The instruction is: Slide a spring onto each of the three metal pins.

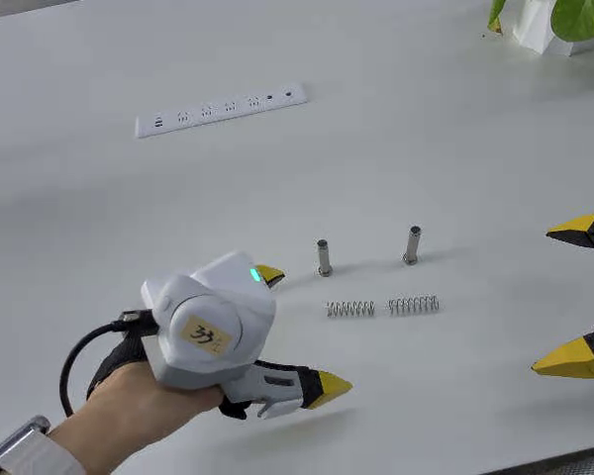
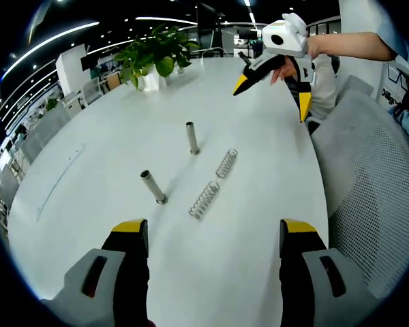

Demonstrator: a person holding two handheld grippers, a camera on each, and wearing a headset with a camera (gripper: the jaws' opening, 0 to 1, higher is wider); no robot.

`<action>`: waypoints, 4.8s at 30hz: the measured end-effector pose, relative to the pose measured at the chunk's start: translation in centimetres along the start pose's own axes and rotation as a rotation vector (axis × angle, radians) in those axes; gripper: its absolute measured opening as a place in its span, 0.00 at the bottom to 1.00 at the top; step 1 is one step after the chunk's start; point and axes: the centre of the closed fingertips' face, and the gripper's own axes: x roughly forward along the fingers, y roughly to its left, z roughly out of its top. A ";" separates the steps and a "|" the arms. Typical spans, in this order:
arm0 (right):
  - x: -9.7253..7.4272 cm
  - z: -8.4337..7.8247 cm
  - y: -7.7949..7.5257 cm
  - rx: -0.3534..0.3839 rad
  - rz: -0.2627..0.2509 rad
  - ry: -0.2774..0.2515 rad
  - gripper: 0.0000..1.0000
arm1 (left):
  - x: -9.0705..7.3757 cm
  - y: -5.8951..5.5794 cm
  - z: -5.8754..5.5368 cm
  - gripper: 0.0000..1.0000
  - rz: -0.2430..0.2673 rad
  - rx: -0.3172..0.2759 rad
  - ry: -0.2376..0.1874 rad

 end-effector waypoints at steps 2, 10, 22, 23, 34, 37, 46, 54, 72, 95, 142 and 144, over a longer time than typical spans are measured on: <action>0.0 0.0 0.2 0.004 0.003 -0.002 0.93 | 0.5 0.0 -0.3 0.74 -0.017 -0.003 0.024; 0.1 0.1 0.5 0.014 0.004 -0.010 0.92 | 1.8 0.2 -0.5 0.63 -0.047 0.005 0.075; -0.4 -0.1 0.7 0.029 -0.004 -0.024 0.91 | 3.5 1.1 -0.1 0.39 -0.043 -0.031 0.115; -0.5 -0.2 0.6 0.033 -0.006 -0.025 0.91 | 3.6 1.2 -0.1 0.36 -0.042 -0.031 0.119; -0.9 -0.7 0.7 0.069 -0.018 -0.038 0.89 | 4.3 1.4 -1.0 0.24 -0.057 -0.021 0.175; -0.9 -0.7 0.7 0.073 -0.021 -0.040 0.89 | 4.4 1.6 -1.0 0.22 -0.062 -0.018 0.181; -0.5 -0.3 0.7 0.083 -0.016 -0.050 0.88 | 4.6 2.0 -0.8 0.13 -0.082 0.013 0.199; -0.3 0.0 0.7 0.084 -0.013 -0.053 0.87 | 4.7 1.9 -1.1 0.10 -0.095 0.036 0.215; 0.4 0.4 1.3 0.090 -0.005 -0.058 0.86 | 4.5 1.7 -1.3 0.07 -0.075 0.082 0.203; 0.9 3.4 2.5 0.031 0.028 -0.098 0.84 | 0.6 0.2 1.7 0.07 0.004 -0.088 -0.028; 4.2 10.2 9.9 -0.147 0.375 -0.103 0.25 | -3.3 -5.5 3.0 0.07 -0.099 -0.048 -0.225; 4.3 10.2 10.0 -0.141 0.382 -0.104 0.24 | -3.4 -5.5 3.1 0.07 -0.104 -0.048 -0.232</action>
